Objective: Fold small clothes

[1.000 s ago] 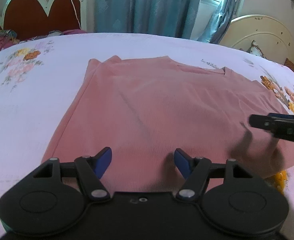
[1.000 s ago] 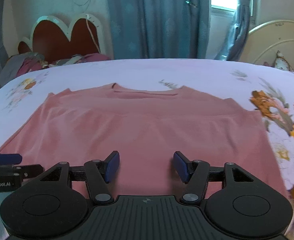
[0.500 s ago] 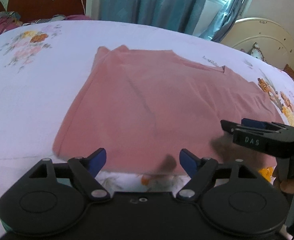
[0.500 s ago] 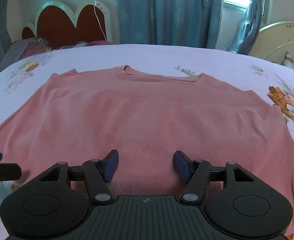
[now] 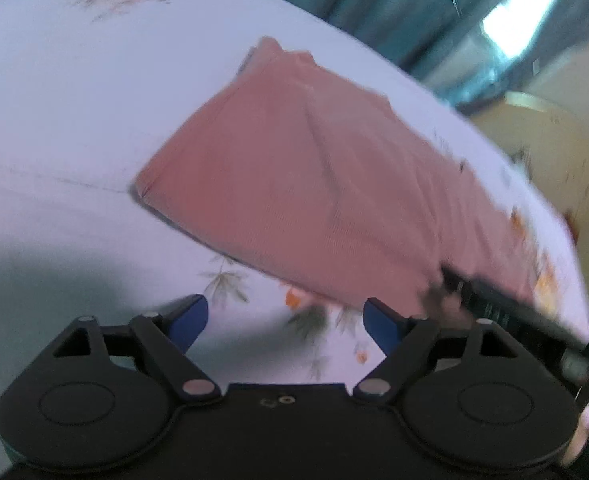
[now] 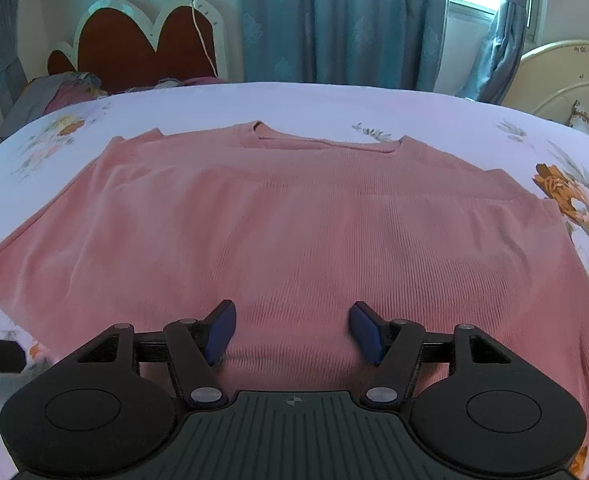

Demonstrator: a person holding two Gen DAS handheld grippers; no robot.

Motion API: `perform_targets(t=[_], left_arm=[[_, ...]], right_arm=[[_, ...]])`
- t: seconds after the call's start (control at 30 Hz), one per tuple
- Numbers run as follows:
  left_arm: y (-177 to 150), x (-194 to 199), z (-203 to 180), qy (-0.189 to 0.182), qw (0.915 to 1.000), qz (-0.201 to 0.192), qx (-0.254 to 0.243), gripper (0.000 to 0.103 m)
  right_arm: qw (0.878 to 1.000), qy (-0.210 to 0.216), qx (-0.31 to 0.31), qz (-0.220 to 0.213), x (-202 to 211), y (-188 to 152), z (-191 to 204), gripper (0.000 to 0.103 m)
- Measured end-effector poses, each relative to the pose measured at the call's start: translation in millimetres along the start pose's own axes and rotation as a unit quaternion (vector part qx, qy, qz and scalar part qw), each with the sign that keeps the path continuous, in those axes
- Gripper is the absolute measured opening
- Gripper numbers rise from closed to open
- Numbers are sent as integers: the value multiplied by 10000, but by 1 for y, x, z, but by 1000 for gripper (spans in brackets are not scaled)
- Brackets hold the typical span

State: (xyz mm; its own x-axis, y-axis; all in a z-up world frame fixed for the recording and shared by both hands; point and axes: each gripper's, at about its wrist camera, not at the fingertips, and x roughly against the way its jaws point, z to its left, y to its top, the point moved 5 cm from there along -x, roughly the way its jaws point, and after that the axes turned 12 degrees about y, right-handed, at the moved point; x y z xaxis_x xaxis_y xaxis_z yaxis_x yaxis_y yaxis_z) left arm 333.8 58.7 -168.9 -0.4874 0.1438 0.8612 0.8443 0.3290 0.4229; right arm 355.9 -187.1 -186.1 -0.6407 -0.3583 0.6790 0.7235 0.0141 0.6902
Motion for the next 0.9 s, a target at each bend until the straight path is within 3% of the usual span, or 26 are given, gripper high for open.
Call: perform_targets(t=[0.2,0.33,0.4,0.43,0.47,0.53,0.67,0.83,0.9], left_arm=[[22,-20,3,-521,9944,-348,856,87],[42,-36,0,-748,9888,-670,1101,83],[50,-42,2,-846,9852,-771,1276,67],[54,-48,4,-864,9838,-743,1381,46],[56,-53,7,-864,9826,-694,1493,33],[60,-61,15,-908,9799,-674,1645,20],[62,-64,19,-938,9808,-705,1558,14],[62,-56,16,-907,9825,-828,1401,12],[61,-51,15,-883,9830,-875,1354,12]], right_arm=[[10000,41,-51,59,1,7,0,64],[9999,5,-128,-87,4,18,-3,64],[9998,-54,-122,-156,3,28,-3,64],[9997,-100,-105,-185,2,32,-3,64],[9996,-165,-80,-205,0,37,-3,64],[9991,-350,1,-253,-4,44,-3,64],[9975,-618,268,226,-29,30,-3,63],[9979,-621,175,21,-21,35,-6,63],[9975,-622,303,160,-29,26,-7,64]])
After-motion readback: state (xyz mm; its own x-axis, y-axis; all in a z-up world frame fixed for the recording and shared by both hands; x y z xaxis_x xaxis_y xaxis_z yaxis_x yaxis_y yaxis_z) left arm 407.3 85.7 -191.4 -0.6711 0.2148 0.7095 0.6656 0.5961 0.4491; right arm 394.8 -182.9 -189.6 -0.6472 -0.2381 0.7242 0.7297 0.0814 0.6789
